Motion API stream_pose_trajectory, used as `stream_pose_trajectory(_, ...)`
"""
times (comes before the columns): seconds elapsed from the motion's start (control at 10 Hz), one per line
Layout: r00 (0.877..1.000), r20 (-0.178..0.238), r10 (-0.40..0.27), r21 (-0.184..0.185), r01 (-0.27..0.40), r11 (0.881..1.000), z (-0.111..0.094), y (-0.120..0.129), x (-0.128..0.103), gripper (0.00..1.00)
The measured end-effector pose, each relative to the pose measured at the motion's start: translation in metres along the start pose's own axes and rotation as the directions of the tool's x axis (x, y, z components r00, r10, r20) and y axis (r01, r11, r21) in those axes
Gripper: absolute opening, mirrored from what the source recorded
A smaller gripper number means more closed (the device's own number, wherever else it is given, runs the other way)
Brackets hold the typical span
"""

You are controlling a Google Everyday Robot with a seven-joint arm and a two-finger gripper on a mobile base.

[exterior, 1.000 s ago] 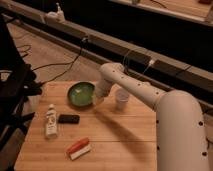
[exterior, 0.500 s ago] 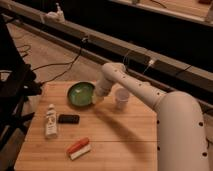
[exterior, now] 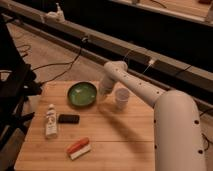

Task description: Push the ceramic bowl across the table

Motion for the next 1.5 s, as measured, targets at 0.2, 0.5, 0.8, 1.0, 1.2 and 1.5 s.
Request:
stream_pose_trajectory(0.2,0.999,-0.033,0.026,0.007,-0.026,1.000,-0.003,-0.003,0.009,0.00)
stream_pose_trajectory(0.5,0.997,-0.048,0.055,-0.001,-0.055,0.998,0.006,-0.007,0.016,0.00)
stream_pose_trajectory(0.8,0.998,-0.046,0.053,-0.036,-0.055,0.998,0.030,-0.015,0.012,0.00)
stream_pose_trajectory(1.0,0.999,-0.044,0.032,-0.064,-0.035,0.997,0.047,-0.024,0.004,0.00)
stream_pose_trajectory(1.2,1.000,-0.030,-0.003,-0.080,0.000,0.997,0.061,-0.036,-0.013,0.00)
stream_pose_trajectory(1.5,0.998,0.015,-0.053,-0.089,0.055,0.995,0.078,-0.054,-0.045,0.00)
